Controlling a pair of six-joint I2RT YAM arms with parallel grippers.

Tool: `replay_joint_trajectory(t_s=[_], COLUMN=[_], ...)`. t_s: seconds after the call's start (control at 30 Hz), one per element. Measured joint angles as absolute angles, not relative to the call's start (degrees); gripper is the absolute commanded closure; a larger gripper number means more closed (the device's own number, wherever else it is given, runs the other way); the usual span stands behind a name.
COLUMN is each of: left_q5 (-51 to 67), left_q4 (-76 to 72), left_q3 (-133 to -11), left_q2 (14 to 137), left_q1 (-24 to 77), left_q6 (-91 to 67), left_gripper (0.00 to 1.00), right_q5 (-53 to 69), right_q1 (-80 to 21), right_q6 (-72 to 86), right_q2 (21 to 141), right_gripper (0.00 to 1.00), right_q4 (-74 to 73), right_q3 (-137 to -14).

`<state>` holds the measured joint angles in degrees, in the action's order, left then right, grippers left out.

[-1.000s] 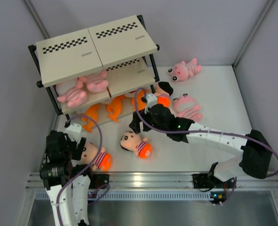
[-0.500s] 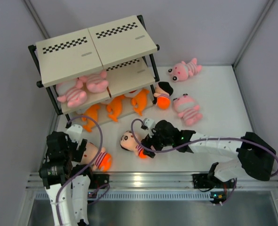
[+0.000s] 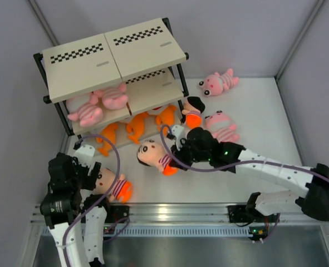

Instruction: Place and organize the stuffed toys onto the shelf

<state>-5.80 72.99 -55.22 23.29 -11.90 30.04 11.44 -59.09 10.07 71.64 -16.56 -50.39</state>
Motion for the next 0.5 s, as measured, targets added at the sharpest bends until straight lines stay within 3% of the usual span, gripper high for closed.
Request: replay_joint_trajectory(t_s=[0.2,0.33,0.5], left_q5=[0.97,6.52,13.52], left_q4=[74.72,74.98,75.07], left_q3=[-70.96,-82.32,-97.36], left_q2=[26.72,30.52,39.62], left_q1=[-11.9,-11.9,-11.9], left_q6=[29.93,29.5,27.11], left_gripper=[0.02,0.02,0.02], right_q5=[5.58,1.69,-0.89], right_q1=[-59.09,-59.09,-59.09], right_q6=[7.44,8.29,11.16], right_q2=[68.1,68.4,76.51], right_gripper=[1.0,1.0,1.0], right_q4=[-26.33,-27.59,-27.99], right_q3=[-77.76,-89.62,-104.99])
